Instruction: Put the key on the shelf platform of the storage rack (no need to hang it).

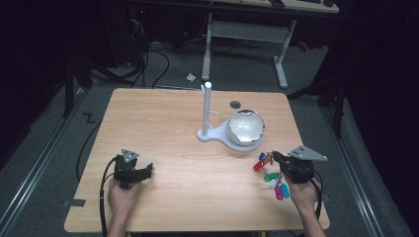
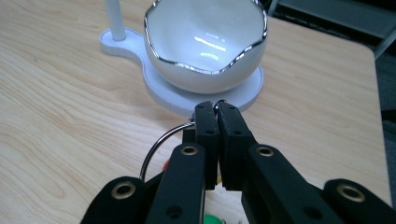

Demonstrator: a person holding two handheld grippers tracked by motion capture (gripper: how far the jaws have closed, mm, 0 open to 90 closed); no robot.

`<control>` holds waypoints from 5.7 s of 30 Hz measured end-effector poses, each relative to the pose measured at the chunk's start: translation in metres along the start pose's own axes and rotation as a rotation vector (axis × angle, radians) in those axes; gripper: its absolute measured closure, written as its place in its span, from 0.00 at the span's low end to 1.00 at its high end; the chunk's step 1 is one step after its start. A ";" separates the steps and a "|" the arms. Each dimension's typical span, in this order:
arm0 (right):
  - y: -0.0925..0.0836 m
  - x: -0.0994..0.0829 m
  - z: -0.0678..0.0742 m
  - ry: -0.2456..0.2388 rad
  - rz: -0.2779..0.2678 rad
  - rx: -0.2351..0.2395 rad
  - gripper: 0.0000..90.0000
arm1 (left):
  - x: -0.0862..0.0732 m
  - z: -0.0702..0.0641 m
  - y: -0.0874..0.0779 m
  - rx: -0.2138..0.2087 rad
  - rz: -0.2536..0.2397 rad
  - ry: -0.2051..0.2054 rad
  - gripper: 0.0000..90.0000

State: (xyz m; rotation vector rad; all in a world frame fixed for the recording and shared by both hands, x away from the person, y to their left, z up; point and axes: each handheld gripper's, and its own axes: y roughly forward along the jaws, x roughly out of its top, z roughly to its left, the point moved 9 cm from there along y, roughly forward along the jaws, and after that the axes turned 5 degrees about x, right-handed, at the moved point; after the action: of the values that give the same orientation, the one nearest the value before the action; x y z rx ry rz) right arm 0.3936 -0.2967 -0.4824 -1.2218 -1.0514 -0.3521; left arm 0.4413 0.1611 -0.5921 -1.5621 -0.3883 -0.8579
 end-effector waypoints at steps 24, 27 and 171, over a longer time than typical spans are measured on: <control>-0.041 0.057 0.000 -0.047 -0.113 0.020 0.98 | 0.000 0.000 0.000 -0.001 -0.001 -0.001 0.26; -0.046 0.065 -0.002 -0.050 -0.126 0.024 0.98 | 0.000 0.000 0.000 0.000 0.000 0.000 0.26; 0.081 0.114 -0.007 0.013 0.020 0.129 0.98 | 0.000 0.000 0.000 -0.008 -0.001 -0.008 0.25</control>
State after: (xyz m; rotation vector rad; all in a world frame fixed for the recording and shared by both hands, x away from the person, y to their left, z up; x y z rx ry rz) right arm 0.5135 -0.2407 -0.4382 -1.1130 -1.0342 -0.2719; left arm 0.4411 0.1615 -0.5918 -1.5729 -0.3917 -0.8548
